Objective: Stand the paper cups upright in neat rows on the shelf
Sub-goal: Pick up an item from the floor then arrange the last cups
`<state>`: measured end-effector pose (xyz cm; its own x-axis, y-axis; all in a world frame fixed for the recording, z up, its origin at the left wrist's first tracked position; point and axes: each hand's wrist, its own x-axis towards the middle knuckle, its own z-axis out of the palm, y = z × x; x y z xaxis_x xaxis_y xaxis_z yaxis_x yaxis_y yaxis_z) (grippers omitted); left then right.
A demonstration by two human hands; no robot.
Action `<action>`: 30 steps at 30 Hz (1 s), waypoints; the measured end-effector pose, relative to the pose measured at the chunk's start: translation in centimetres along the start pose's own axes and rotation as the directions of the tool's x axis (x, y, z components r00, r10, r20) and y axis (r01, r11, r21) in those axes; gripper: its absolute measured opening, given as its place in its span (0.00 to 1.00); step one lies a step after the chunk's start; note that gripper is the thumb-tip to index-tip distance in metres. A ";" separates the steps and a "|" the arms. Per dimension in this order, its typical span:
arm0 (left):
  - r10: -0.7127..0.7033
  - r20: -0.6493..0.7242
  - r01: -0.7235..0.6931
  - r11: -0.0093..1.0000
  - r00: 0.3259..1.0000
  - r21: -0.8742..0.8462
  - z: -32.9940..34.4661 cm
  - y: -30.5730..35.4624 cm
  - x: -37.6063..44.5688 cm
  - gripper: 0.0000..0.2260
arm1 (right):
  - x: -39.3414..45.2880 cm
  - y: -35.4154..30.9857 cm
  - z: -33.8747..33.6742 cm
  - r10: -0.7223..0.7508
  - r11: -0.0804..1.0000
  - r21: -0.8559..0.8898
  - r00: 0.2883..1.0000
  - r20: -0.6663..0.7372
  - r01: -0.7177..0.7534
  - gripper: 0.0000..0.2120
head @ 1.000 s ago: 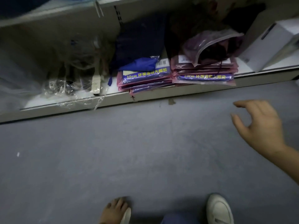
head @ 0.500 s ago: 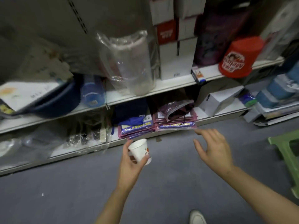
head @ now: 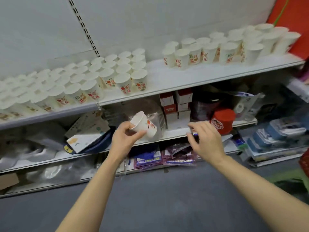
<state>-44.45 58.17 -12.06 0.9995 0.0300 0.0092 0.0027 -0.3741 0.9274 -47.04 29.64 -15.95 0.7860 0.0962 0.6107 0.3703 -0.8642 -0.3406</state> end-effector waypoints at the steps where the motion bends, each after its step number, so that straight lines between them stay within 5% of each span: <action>1: 0.044 -0.021 -0.042 0.997 0.999 0.070 -0.7 1.2 0.8 0.11 | 1.2 -0.2 -0.6 -0.010 1.000 -0.001 1.000 -0.009 0.010 0.11; 7: 0.230 -0.069 -0.199 0.930 0.971 0.309 -5.8 6.9 5.3 0.10 | 6.7 -1.5 -1.1 -0.066 0.998 0.010 0.998 0.015 0.066 0.13; 12: 0.250 -0.021 -0.167 0.705 0.968 0.689 -10.5 7.3 10.6 0.12 | 10.6 -3.3 1.2 -0.124 0.992 0.008 0.992 -0.013 0.124 0.11; 16: 0.116 0.108 -0.158 0.724 0.987 0.672 -12.7 7.5 14.2 0.10 | 14.7 -4.3 4.0 -0.130 0.991 0.024 0.990 0.045 0.129 0.12; 26: 0.228 0.477 -0.528 0.355 0.849 0.771 -15.0 6.1 21.3 0.06 | 23.0 -6.5 10.5 -0.210 0.978 -0.005 0.977 0.026 0.211 0.15; 30: 0.201 0.541 -0.576 0.225 0.817 0.786 -15.1 5.0 22.3 0.11 | 24.0 -6.4 11.7 -0.256 0.965 -0.044 0.963 0.081 0.260 0.16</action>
<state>-22.64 70.98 -1.53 0.8338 -0.5520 -0.0087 -0.5504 -0.8300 -0.0907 -24.71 43.26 -7.51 0.7020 0.3540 0.6179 0.5402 -0.8301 -0.1382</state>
